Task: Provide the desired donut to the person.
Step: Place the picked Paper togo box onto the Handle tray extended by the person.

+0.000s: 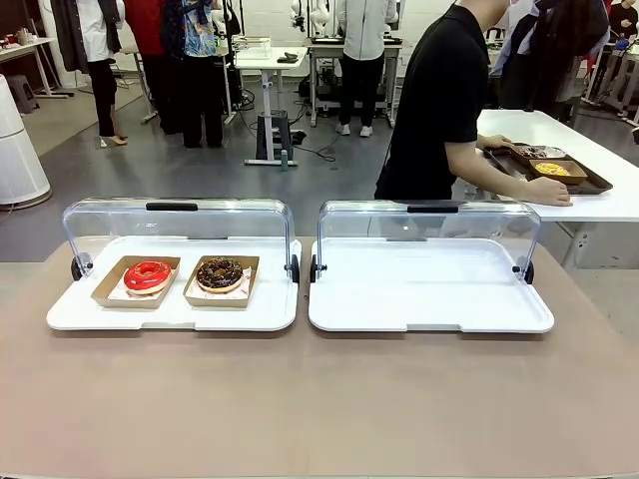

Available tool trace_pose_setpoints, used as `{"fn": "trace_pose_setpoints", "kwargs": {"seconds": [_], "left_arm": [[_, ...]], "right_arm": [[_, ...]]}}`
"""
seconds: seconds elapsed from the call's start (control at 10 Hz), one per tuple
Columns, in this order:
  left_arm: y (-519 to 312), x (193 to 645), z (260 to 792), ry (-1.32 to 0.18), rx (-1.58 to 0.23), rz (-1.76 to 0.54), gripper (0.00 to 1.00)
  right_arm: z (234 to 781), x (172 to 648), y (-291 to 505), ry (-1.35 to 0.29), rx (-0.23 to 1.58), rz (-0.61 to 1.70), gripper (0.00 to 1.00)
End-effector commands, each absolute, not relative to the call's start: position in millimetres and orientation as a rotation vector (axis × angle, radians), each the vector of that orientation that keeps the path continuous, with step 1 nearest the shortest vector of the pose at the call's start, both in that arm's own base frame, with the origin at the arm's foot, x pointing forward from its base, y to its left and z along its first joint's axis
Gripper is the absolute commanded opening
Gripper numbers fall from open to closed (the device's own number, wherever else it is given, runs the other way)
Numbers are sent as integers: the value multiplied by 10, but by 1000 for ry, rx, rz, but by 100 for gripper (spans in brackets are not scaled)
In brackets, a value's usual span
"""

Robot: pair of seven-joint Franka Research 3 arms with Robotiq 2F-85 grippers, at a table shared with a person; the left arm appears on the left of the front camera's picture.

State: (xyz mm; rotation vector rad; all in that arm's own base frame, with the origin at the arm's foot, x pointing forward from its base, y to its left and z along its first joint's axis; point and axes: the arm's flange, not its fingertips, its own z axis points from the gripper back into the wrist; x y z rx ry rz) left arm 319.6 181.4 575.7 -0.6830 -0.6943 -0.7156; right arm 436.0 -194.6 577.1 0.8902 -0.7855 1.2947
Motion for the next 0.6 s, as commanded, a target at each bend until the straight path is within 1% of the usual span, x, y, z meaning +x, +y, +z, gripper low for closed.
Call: {"fn": "trace_pose_setpoints", "kwargs": {"seconds": [0.0,0.5], "left_arm": [[1813,3192,5758,-720,-696,-730,100],[1813,3192,5758,-720,-696,-730,100]], "right_arm": [[5769,4361,-1945,-784,893,1291,100],[5769,4361,-1945,-784,893,1291,100]]}}
